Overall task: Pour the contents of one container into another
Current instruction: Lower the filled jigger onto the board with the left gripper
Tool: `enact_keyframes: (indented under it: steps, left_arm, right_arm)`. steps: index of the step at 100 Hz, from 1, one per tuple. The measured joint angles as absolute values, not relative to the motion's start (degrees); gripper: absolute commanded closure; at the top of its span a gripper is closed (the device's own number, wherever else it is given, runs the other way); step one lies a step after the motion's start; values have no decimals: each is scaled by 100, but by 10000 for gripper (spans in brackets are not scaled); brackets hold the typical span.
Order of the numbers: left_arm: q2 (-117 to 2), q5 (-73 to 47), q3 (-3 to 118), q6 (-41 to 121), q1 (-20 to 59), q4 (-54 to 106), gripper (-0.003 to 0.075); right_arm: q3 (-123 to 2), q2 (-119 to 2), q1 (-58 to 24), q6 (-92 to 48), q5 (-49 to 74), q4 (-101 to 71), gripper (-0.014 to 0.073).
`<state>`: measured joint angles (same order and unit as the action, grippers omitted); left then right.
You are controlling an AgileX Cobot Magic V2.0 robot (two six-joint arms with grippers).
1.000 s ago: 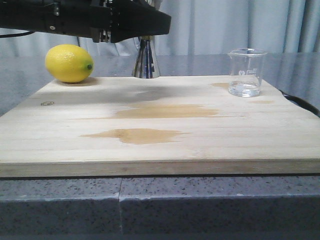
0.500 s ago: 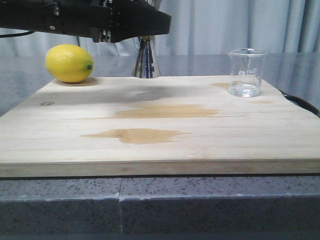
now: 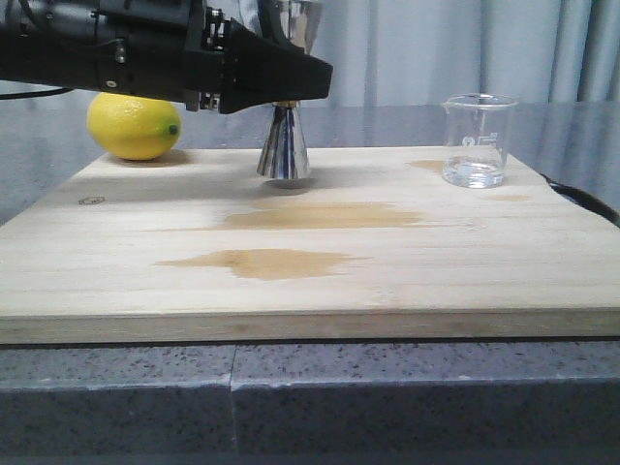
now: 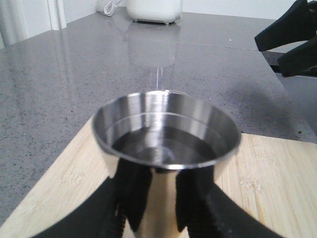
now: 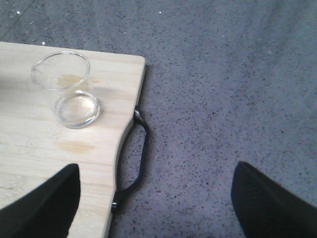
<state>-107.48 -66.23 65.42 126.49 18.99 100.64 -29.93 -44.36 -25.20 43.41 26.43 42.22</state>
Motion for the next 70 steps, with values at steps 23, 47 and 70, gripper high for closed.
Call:
enact_keyframes:
  steps: [23, 47, 70]
  left_arm:
    - [-10944, -6661, 6553, 12649, 1899, 10129, 523]
    - [-10949, -6661, 6553, 12649, 1899, 10151, 502]
    - [-10949, -6661, 6553, 12649, 1899, 10151, 311]
  right_arm:
    - [-2993, -4436, -2520, 4341, 2643, 4276, 49]
    - [-2993, -4436, -2520, 4341, 2643, 4333, 49]
    - [-2993, -4436, -2520, 4341, 2643, 4336, 49]
